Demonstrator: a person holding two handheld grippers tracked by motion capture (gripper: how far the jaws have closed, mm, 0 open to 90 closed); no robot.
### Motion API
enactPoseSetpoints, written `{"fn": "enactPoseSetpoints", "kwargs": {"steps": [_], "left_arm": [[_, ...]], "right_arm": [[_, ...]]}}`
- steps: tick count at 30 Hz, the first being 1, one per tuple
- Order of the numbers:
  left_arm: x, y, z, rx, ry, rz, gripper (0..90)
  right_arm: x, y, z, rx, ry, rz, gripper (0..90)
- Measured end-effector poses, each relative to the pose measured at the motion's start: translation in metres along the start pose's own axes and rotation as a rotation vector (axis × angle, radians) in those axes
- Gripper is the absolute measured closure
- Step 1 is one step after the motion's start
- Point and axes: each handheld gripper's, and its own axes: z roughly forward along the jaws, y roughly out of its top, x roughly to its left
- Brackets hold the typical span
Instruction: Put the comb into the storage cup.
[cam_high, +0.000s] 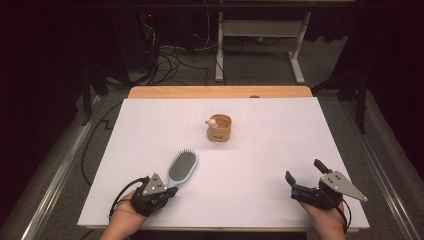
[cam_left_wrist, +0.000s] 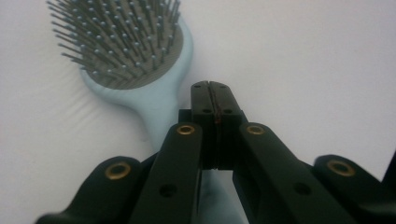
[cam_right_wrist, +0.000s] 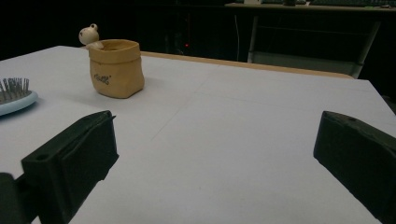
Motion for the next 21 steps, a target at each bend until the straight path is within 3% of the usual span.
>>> {"fn": "enactPoseSetpoints", "kwargs": {"steps": [3, 12, 13, 14, 16, 17, 18, 19, 20, 21], "left_arm": [[0.001, 0.005, -0.001, -0.013, 0.004, -0.027, 90.0], [0.006, 0.012, 0.0, -0.046, 0.026, -0.041, 90.0], [0.008, 0.012, 0.001, -0.051, 0.021, -0.026, 90.0], [0.007, 0.013, 0.001, -0.057, 0.023, -0.044, 90.0], [0.009, 0.021, -0.002, -0.065, -0.015, -0.093, 89.9], [0.011, 0.032, -0.007, -0.089, -0.051, -0.168, 89.9], [0.011, 0.032, -0.007, -0.089, -0.051, -0.168, 89.7], [0.015, 0.046, -0.012, -0.134, -0.074, -0.241, 89.5], [0.02, 0.053, -0.013, -0.168, -0.089, -0.261, 88.5], [0.02, 0.053, -0.013, -0.168, -0.089, -0.261, 87.8]], "right_arm": [[0.0, 0.0, 0.0, 0.001, -0.001, 0.001, 0.3], [0.0, 0.0, 0.0, -0.002, -0.001, 0.002, 0.3], [0.0, 0.0, 0.0, -0.002, -0.001, 0.002, 0.3], [0.0, 0.0, 0.0, -0.002, -0.001, 0.002, 0.3], [-0.001, 0.0, 0.0, -0.001, -0.002, 0.002, 0.3], [-0.001, 0.0, 0.0, -0.001, -0.001, 0.003, 0.3], [-0.001, 0.0, 0.0, -0.003, 0.0, 0.003, 0.3], [-0.001, 0.0, 0.0, -0.004, 0.0, 0.003, 0.3], [-0.001, 0.0, 0.0, -0.005, 0.0, 0.004, 0.3], [-0.001, 0.0, 0.0, -0.005, 0.0, 0.004, 0.3]]}}
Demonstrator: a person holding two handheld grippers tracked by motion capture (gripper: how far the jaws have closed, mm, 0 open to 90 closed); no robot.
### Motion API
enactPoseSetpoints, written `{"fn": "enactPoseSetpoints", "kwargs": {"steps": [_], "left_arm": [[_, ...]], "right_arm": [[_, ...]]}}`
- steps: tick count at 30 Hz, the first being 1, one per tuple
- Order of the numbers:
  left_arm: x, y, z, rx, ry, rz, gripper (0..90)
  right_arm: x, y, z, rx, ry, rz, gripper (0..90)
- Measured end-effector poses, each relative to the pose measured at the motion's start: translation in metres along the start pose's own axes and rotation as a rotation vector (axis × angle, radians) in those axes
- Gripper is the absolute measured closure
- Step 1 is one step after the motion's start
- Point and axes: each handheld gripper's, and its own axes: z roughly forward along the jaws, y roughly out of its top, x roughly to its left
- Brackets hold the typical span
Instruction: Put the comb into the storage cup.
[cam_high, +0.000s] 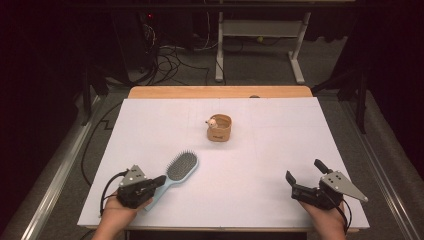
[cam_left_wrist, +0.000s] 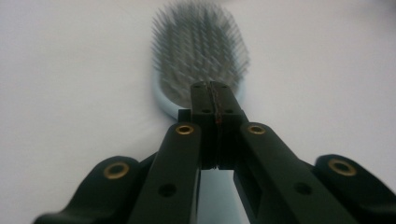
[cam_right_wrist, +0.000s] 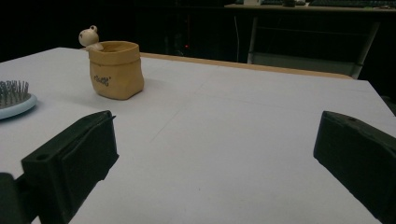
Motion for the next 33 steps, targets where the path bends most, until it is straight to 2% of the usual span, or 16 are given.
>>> {"fn": "enactPoseSetpoints", "kwargs": {"steps": [1, 3, 5, 8, 10, 12, 14, 15, 16, 21, 26, 27, 29, 31, 32, 33], "left_arm": [[0.002, 0.009, -0.002, -0.026, -0.016, -0.04, 85.8], [0.005, 0.02, -0.005, -0.068, -0.04, -0.07, 81.9], [0.009, 0.034, -0.01, -0.125, -0.081, -0.124, 77.4], [0.01, 0.038, -0.012, -0.151, -0.102, -0.127, 66.9], [0.01, 0.039, -0.013, -0.146, -0.104, -0.136, 60.1], [0.009, 0.036, -0.012, -0.145, -0.099, -0.132, 57.8], [0.009, 0.033, -0.012, -0.145, -0.109, -0.095, 46.8], [0.007, 0.031, -0.012, -0.149, -0.109, -0.095, 46.8], [0.006, 0.029, -0.012, -0.151, -0.117, -0.077, 45.1], [0.005, 0.022, -0.012, -0.171, -0.121, -0.034, 29.0], [0.003, 0.022, -0.012, -0.18, -0.129, -0.044, 20.8], [0.003, 0.022, -0.011, -0.185, -0.126, -0.046, 16.7], [0.002, 0.024, -0.011, -0.194, -0.131, -0.054, 15.3], [0.0, 0.026, -0.013, -0.199, -0.134, -0.081, 12.9], [0.0, 0.027, -0.013, -0.194, -0.142, -0.074, 11.0], [0.004, 0.032, -0.009, -0.231, -0.204, 0.009, 8.5]], "right_arm": [[0.0, 0.0, 0.0, 0.001, 0.0, 0.001, 0.3], [0.0, 0.0, 0.0, 0.001, 0.001, -0.001, 0.3], [0.001, 0.0, 0.0, 0.001, 0.002, -0.002, 0.3], [0.001, 0.0, 0.0, 0.002, 0.0, -0.001, 0.3], [0.001, 0.0, 0.0, 0.003, 0.0, -0.001, 0.3], [0.001, 0.0, 0.001, 0.003, 0.0, -0.001, 0.3], [0.001, 0.0, 0.001, 0.003, 0.002, -0.001, 0.3], [0.001, 0.0, 0.001, 0.003, 0.002, -0.001, 0.3], [0.001, 0.0, 0.0, 0.003, 0.002, -0.001, 0.3], [0.0, -0.001, 0.001, 0.005, 0.001, 0.004, 0.3], [0.001, -0.001, 0.001, 0.006, 0.002, 0.003, 0.3], [0.001, -0.001, 0.001, 0.006, 0.002, 0.005, 0.3], [0.001, -0.001, 0.001, 0.006, 0.002, 0.005, 0.3], [0.0, -0.001, 0.001, 0.005, 0.002, 0.006, 0.3], [0.0, -0.001, 0.001, 0.006, 0.002, 0.006, 0.3], [0.001, -0.001, 0.001, 0.005, 0.001, 0.006, 0.3]]}}
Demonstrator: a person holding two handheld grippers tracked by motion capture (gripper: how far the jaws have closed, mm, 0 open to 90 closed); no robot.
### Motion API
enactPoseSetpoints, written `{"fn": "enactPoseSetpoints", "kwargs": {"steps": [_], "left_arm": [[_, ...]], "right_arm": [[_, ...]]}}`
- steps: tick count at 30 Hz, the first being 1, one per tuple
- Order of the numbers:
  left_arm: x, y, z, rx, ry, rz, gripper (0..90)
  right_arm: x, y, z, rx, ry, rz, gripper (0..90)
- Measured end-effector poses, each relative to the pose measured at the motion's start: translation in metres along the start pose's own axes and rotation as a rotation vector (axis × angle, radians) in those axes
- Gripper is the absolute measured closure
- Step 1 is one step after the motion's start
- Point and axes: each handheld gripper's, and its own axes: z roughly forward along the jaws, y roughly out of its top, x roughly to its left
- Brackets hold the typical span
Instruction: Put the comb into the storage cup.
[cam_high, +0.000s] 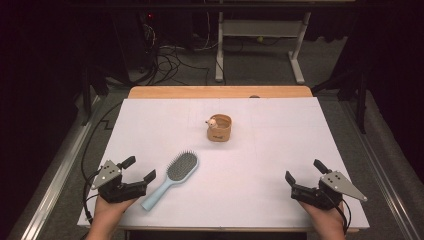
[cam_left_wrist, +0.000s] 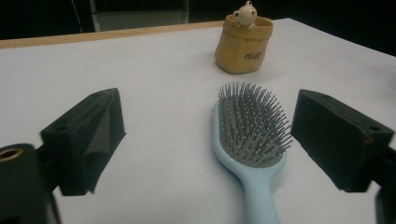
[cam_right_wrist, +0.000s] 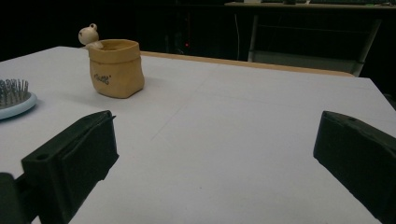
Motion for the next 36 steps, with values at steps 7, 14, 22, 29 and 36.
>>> {"fn": "enactPoseSetpoints", "kwargs": {"steps": [7, 14, 22, 29, 36], "left_arm": [[-0.008, -0.003, -0.004, 0.063, 0.052, -0.096, 0.6], [-0.008, -0.006, -0.005, 0.08, 0.03, -0.076, 0.6], [-0.016, -0.012, -0.003, 0.076, 0.034, -0.053, 0.6], [-0.017, -0.015, 0.011, 0.097, 0.1, 0.04, 0.5], [-0.022, -0.029, 0.024, 0.176, 0.185, 0.076, 0.6]], "right_arm": [[0.0, 0.0, 0.0, -0.001, 0.0, -0.001, 0.3], [0.0, 0.0, 0.0, -0.002, 0.0, -0.004, 0.3], [0.0, 0.001, 0.0, -0.006, 0.0, -0.004, 0.3], [0.0, 0.001, 0.0, -0.005, 0.004, -0.003, 0.4], [0.001, 0.001, 0.0, -0.007, 0.007, -0.004, 0.3]]}}
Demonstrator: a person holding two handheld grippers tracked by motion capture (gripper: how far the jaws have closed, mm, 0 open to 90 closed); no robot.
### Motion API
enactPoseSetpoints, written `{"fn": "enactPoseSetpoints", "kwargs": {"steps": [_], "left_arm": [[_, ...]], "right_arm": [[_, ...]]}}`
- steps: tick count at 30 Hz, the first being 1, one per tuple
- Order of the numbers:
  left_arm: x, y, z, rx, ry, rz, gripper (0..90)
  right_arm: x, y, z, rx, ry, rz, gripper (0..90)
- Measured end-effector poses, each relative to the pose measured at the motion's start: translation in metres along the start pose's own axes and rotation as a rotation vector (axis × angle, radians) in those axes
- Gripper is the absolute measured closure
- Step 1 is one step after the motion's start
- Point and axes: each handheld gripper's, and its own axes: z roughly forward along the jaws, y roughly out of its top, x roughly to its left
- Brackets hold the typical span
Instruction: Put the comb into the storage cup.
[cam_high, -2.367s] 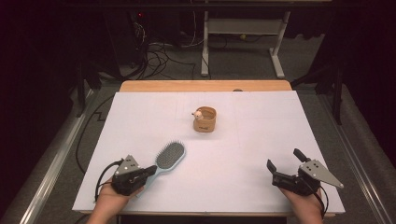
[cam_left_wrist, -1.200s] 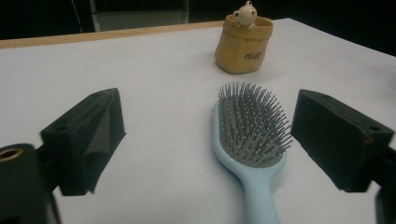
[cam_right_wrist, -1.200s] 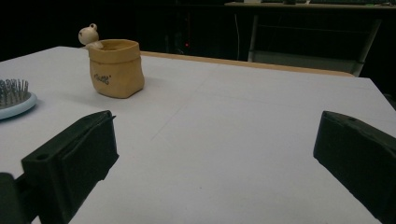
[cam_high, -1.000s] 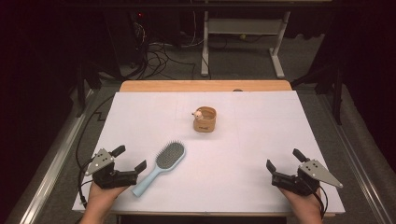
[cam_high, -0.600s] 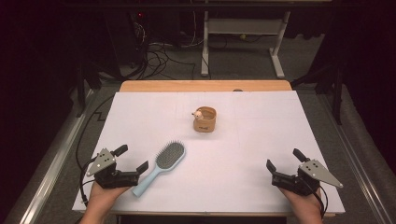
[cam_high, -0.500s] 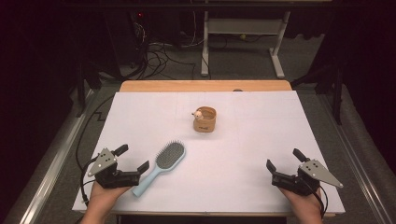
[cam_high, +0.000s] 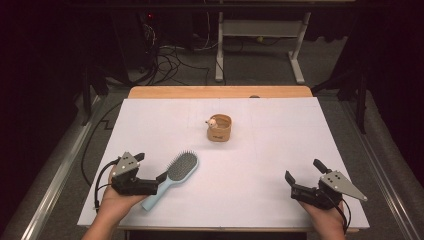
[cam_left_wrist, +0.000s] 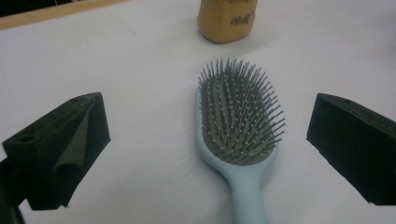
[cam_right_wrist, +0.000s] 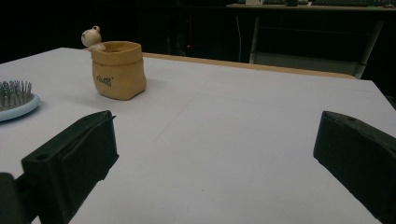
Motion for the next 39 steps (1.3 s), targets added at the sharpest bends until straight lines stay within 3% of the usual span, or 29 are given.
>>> {"fn": "enactPoseSetpoints", "kwargs": {"steps": [2, 4, 7, 8, 14, 17, 19, 27, 29, 30, 38, 39], "left_arm": [[-0.003, -0.004, 0.006, 0.024, 0.033, -0.001, 0.6], [-0.003, -0.009, 0.012, 0.045, 0.057, 0.039, 0.6], [-0.008, -0.014, 0.019, 0.074, 0.089, 0.051, 0.6], [-0.009, -0.015, 0.021, 0.083, 0.09, 0.072, 0.6], [-0.016, -0.023, 0.031, 0.117, 0.115, 0.103, 0.6], [-0.019, -0.026, 0.035, 0.125, 0.145, 0.089, 0.6], [-0.019, -0.027, 0.038, 0.143, 0.146, 0.122, 0.6], [-0.018, -0.034, 0.054, 0.19, 0.2, 0.151, 0.6], [-0.018, -0.039, 0.058, 0.199, 0.234, 0.133, 0.6], [-0.017, -0.04, 0.059, 0.207, 0.233, 0.154, 0.6], [-0.014, -0.044, 0.07, 0.254, 0.297, 0.137, 0.6], [-0.013, -0.045, 0.071, 0.267, 0.303, 0.151, 0.6]], "right_arm": [[0.0, 0.0, 0.0, -0.001, 0.001, 0.0, 0.4], [0.0, 0.0, 0.0, 0.0, 0.002, 0.002, 0.3], [-0.001, 0.0, 0.0, 0.0, 0.003, 0.0, 0.3], [-0.001, 0.0, 0.0, -0.001, 0.003, 0.0, 0.4], [-0.001, 0.0, 0.0, -0.003, 0.003, 0.002, 0.3], [-0.001, 0.0, 0.0, 0.0, 0.005, 0.0, 0.3], [0.0, 0.0, 0.001, -0.001, 0.006, -0.003, 0.3], [0.0, 0.0, 0.001, 0.001, 0.008, 0.003, 0.3], [-0.001, 0.0, 0.001, 0.0, 0.008, 0.002, 0.3], [-0.001, 0.0, 0.001, 0.0, 0.008, 0.002, 0.3], [0.0, 0.0, 0.001, 0.0, 0.008, 0.002, 0.3], [0.0, 0.0, 0.001, 0.001, 0.008, 0.003, 0.3]]}}
